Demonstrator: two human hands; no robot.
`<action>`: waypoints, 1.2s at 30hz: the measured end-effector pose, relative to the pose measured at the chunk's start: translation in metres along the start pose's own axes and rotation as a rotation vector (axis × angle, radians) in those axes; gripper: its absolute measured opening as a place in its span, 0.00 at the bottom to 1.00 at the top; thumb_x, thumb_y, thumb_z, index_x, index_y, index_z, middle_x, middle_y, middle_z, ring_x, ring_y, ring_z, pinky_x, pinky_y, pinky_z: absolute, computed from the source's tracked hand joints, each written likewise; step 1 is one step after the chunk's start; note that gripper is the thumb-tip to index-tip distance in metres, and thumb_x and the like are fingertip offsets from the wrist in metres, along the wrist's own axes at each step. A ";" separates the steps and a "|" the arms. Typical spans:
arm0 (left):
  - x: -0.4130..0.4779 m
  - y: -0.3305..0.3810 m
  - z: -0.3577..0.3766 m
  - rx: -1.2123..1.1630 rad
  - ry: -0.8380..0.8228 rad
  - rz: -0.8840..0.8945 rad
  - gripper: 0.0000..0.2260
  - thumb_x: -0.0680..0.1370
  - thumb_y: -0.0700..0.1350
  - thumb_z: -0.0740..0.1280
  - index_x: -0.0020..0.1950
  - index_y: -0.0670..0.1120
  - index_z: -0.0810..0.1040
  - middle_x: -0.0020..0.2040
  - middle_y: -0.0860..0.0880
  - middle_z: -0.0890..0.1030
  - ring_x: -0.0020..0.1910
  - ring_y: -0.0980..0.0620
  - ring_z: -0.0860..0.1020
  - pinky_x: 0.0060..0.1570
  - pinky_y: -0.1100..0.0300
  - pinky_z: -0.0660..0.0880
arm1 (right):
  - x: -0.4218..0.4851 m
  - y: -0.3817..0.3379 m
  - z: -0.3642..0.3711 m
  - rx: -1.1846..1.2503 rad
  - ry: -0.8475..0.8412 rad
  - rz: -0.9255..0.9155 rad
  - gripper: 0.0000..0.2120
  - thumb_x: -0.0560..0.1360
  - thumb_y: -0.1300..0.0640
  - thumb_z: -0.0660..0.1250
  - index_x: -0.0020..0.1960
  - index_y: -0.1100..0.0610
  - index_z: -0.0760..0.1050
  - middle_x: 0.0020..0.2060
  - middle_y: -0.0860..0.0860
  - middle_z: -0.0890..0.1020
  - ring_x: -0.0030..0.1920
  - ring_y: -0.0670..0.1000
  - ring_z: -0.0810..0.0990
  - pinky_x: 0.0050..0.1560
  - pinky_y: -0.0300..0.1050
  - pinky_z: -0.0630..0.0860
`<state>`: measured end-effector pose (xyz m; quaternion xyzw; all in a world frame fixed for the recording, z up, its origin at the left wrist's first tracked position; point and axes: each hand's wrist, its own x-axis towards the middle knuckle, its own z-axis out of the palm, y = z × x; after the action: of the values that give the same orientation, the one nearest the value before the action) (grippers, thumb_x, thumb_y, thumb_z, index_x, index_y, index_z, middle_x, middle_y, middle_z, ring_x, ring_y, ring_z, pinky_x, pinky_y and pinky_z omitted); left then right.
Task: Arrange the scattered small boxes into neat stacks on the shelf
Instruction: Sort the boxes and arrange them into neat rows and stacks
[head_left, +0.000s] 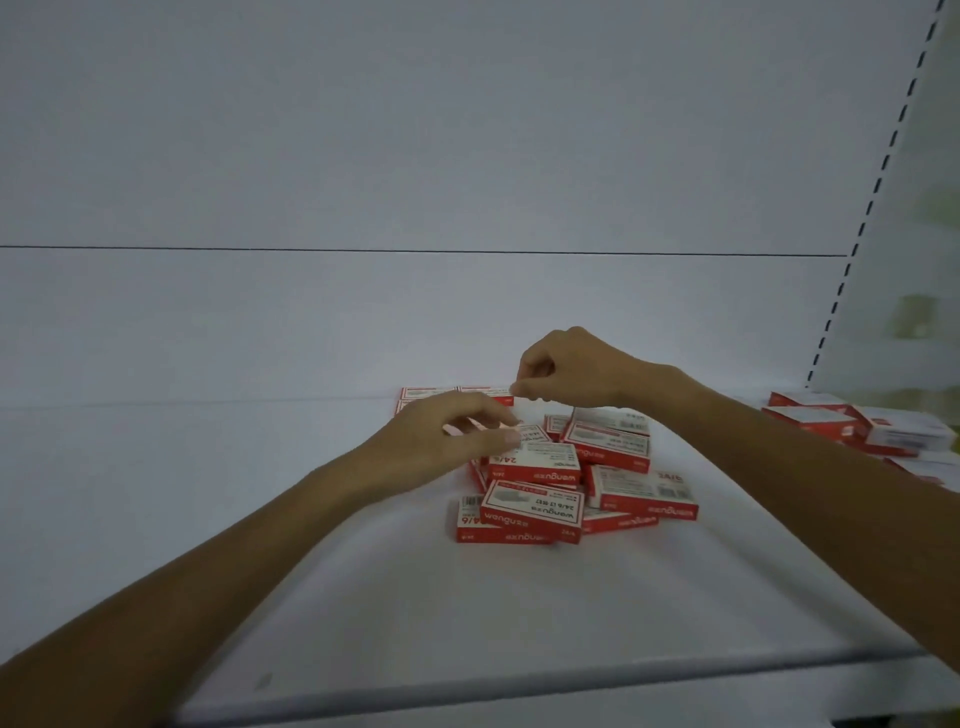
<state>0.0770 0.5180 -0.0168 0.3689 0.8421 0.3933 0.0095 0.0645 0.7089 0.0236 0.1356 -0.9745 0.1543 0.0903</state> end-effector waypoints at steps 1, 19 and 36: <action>0.000 0.002 0.003 0.028 -0.028 0.003 0.06 0.73 0.54 0.68 0.47 0.62 0.73 0.46 0.66 0.73 0.47 0.62 0.75 0.46 0.70 0.73 | -0.004 0.000 -0.001 -0.005 0.004 -0.010 0.10 0.75 0.51 0.65 0.47 0.57 0.80 0.37 0.45 0.79 0.39 0.45 0.77 0.42 0.37 0.73; 0.007 0.003 -0.001 -0.236 0.357 -0.302 0.17 0.78 0.58 0.56 0.47 0.48 0.79 0.42 0.50 0.82 0.40 0.53 0.79 0.46 0.61 0.77 | -0.031 -0.011 0.000 0.138 -0.016 -0.161 0.16 0.74 0.54 0.68 0.60 0.52 0.73 0.52 0.47 0.81 0.45 0.44 0.79 0.47 0.30 0.73; 0.027 -0.011 -0.023 -0.389 0.330 -0.280 0.09 0.80 0.47 0.57 0.53 0.48 0.76 0.42 0.52 0.81 0.39 0.57 0.79 0.39 0.66 0.74 | 0.002 -0.013 0.004 -0.017 0.250 -0.146 0.22 0.71 0.49 0.70 0.64 0.51 0.74 0.54 0.51 0.76 0.49 0.48 0.75 0.51 0.40 0.72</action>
<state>0.0435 0.5157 -0.0004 0.1714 0.7839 0.5967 -0.0028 0.0665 0.6951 0.0244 0.1848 -0.9445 0.1547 0.2232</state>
